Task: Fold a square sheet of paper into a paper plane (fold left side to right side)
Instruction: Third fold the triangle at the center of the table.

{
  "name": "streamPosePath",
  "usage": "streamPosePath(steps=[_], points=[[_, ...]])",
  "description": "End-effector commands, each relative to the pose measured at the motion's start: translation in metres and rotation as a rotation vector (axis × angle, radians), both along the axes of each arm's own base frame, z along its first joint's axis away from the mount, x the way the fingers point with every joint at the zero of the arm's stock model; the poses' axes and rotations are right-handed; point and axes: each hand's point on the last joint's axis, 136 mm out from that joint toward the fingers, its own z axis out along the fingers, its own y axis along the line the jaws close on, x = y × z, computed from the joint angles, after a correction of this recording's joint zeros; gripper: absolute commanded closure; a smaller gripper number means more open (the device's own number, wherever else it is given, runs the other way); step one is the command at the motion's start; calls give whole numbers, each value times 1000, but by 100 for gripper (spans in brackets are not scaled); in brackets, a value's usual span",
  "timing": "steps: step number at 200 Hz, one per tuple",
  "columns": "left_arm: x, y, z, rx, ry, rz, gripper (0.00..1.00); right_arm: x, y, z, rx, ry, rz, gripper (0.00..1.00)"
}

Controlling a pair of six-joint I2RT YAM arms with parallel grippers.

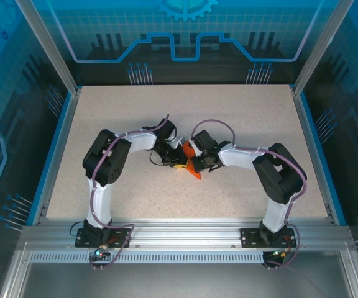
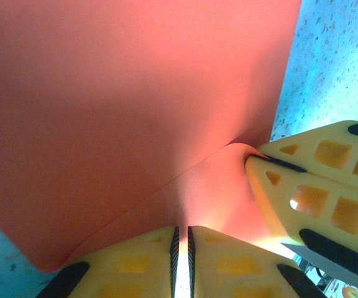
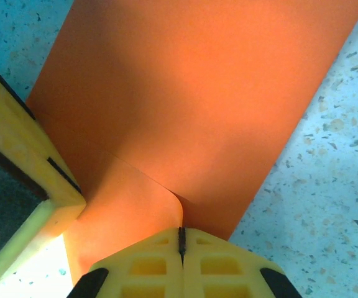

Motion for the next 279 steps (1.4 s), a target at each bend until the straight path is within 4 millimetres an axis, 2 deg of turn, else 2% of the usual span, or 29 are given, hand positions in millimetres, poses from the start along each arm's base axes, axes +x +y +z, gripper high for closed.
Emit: streamPosePath(steps=[1, 24, 43, 72, 96, 125, 161, 224, 279], points=[[-17, 18, -33, 117, 74, 8, 85, -2, -1, 7, 54, 65, -22, 91], [-18, 19, -35, 120, 80, 8, 85, 6, -1, 27, 109, 42, -48, 81], [-18, 19, -35, 119, 81, 9, 85, 6, -7, 38, 118, 37, -77, 78], [-18, 19, -35, 120, 81, 9, 85, -8, -13, 49, 137, 80, -127, 80], [-17, 18, -34, 118, 79, 9, 85, -25, -4, 56, 239, 148, -169, 89], [-17, 18, -33, 117, 77, 11, 85, -38, 14, 54, 326, 225, -212, 97], [-16, 18, -33, 114, 76, 12, 85, -41, 33, 45, 310, 261, -229, 99], [-16, 17, -32, 110, 74, 11, 85, -40, 39, 24, 247, 306, -268, 100], [-16, 17, -33, 113, 77, 11, 85, -42, 34, 10, 187, 333, -286, 100]])
